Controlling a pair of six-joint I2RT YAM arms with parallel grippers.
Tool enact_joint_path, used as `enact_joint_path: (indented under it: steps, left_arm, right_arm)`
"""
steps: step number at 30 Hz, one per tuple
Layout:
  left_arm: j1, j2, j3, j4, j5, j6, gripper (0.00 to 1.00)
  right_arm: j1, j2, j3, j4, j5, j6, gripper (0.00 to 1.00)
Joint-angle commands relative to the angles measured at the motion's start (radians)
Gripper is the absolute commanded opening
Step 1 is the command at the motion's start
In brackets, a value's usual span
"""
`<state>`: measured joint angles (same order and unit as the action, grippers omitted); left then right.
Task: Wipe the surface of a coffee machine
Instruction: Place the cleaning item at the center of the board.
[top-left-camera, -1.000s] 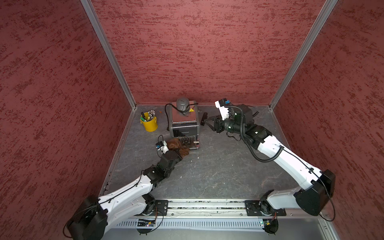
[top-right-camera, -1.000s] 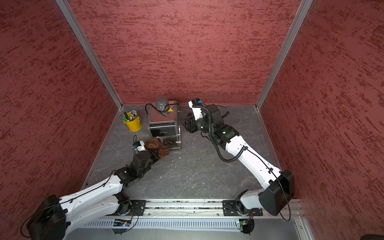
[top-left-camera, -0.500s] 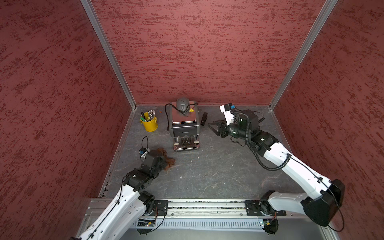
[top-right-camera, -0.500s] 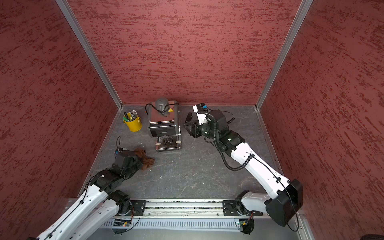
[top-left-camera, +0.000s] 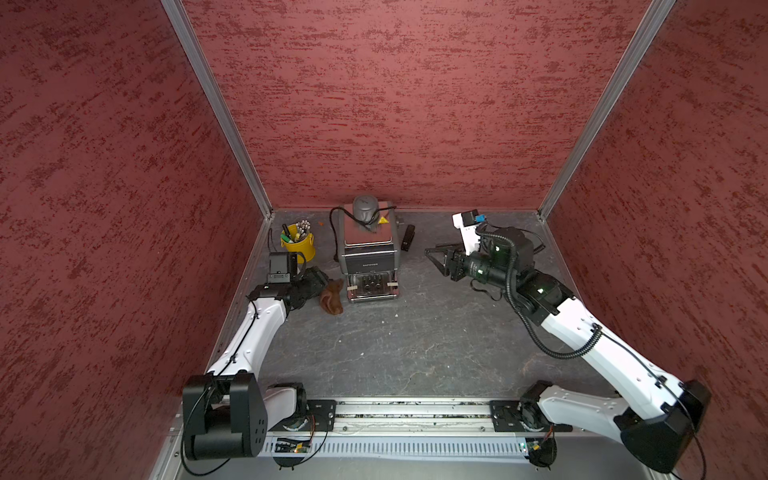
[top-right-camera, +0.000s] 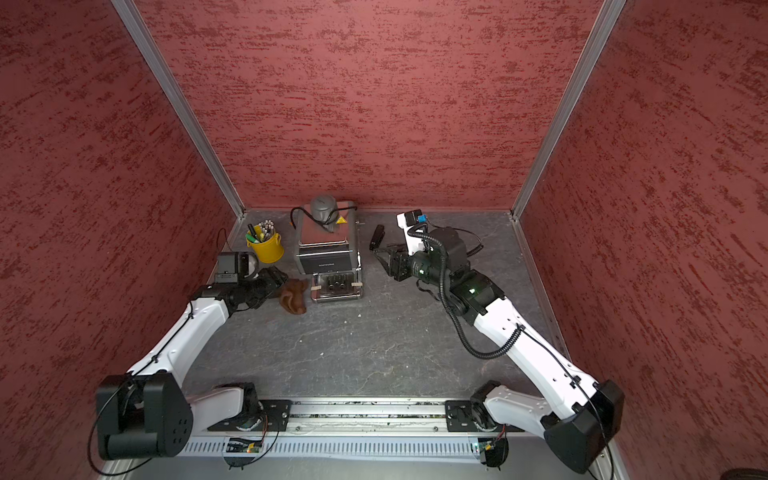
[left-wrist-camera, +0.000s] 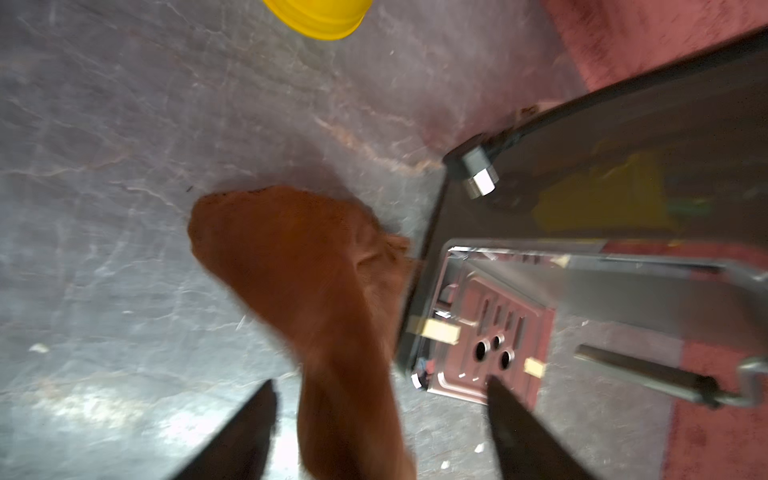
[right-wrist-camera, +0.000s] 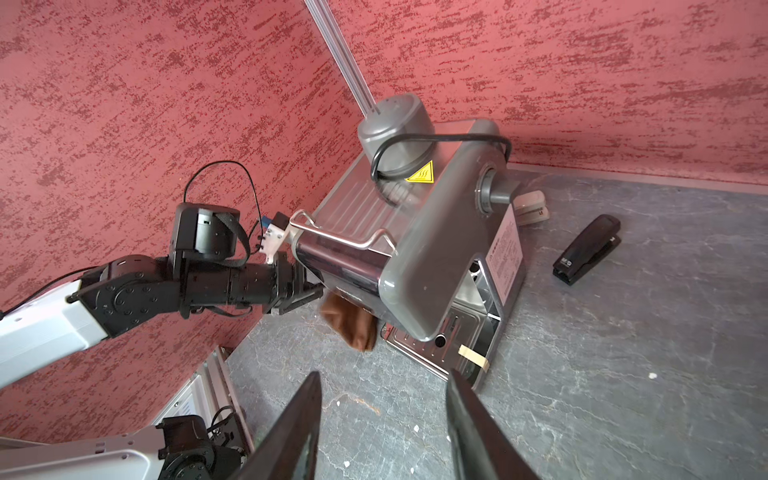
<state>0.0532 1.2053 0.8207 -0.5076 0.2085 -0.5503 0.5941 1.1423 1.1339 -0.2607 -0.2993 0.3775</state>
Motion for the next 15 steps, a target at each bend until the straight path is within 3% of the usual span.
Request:
enact_joint_path:
  steps: [1, 9, 15]
  left_arm:
    - [0.02, 0.005, 0.026, -0.003, -0.006, 0.075, 0.87]
    - [0.113, -0.152, -0.094, 0.042, -0.064, 0.064, 0.84]
    - [0.114, -0.265, -0.262, 0.308, -0.258, 0.069, 0.84]
  right_arm:
    - [0.005, -0.029, -0.008, -0.009, 0.041, 0.019, 0.49]
    - [0.006, -0.006, 0.003, -0.026, 0.073, 0.011, 0.49]
    - [-0.066, 0.095, 0.046, -0.057, 0.186, -0.039, 0.5]
